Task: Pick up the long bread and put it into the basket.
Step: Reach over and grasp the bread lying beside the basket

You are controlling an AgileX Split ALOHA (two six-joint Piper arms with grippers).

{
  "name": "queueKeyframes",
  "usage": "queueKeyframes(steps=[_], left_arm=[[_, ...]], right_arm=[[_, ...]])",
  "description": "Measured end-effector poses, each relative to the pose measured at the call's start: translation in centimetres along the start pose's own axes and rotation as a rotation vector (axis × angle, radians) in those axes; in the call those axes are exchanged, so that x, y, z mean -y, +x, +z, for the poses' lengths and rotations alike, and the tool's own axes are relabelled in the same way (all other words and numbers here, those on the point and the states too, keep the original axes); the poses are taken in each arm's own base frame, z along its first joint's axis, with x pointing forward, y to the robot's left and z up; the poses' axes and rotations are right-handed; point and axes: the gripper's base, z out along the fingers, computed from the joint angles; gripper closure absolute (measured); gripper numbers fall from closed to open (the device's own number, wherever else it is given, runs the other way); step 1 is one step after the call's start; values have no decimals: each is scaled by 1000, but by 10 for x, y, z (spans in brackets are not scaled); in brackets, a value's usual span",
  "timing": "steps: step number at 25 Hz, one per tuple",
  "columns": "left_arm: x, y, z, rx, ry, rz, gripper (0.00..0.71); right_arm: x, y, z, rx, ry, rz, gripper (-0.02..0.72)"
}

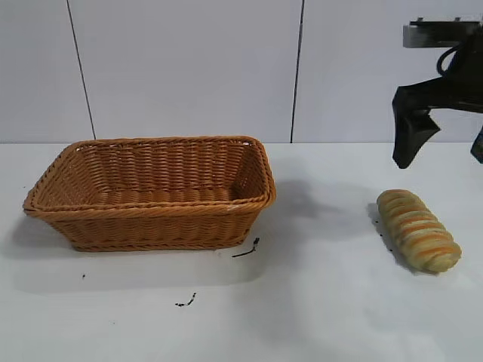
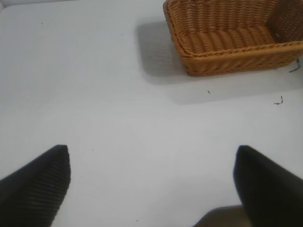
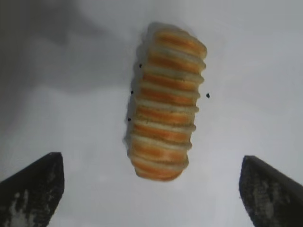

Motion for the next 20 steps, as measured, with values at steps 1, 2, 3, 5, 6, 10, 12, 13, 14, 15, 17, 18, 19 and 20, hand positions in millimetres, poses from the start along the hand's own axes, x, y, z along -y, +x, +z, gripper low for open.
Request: queueKeyframes(steps=[1,2,3,5,6,10,12,13,14,15,17,18,19,20], left_arm=[[0,0,0,0,0,0,14],[0,0,0,0,0,0,14],[0,0,0,0,0,0,14],[0,0,0,0,0,0,14],[0,0,0,0,0,0,14],[0,0,0,0,0,0,14],[0,0,0,0,0,0,14],[0,0,0,0,0,0,14],[0,0,0,0,0,0,14],[0,0,0,0,0,0,14],[0,0,0,0,0,0,14],[0,0,0,0,0,0,14],[0,0,0,0,0,0,14],[0,0,0,0,0,0,14]], right_arm=[[0,-1,7,-8,0,0,10],[0,-2,15,-13,0,0,10],[0,-2,22,-19,1,0,10],[0,-3,37,-28,1,0,10],[0,-3,44,-38,1,0,10],[0,1,66,-78,2,0,10],[0,2,70,-88,3,0,10],[0,2,72,-91,3,0,10],[0,2,73,-93,3,0,10],[0,3,75,-96,3,0,10],[0,3,79,-105,3,0,10],[0,4,80,-108,3,0,10],[0,4,80,-108,3,0,14],[0,4,80,-108,3,0,30]])
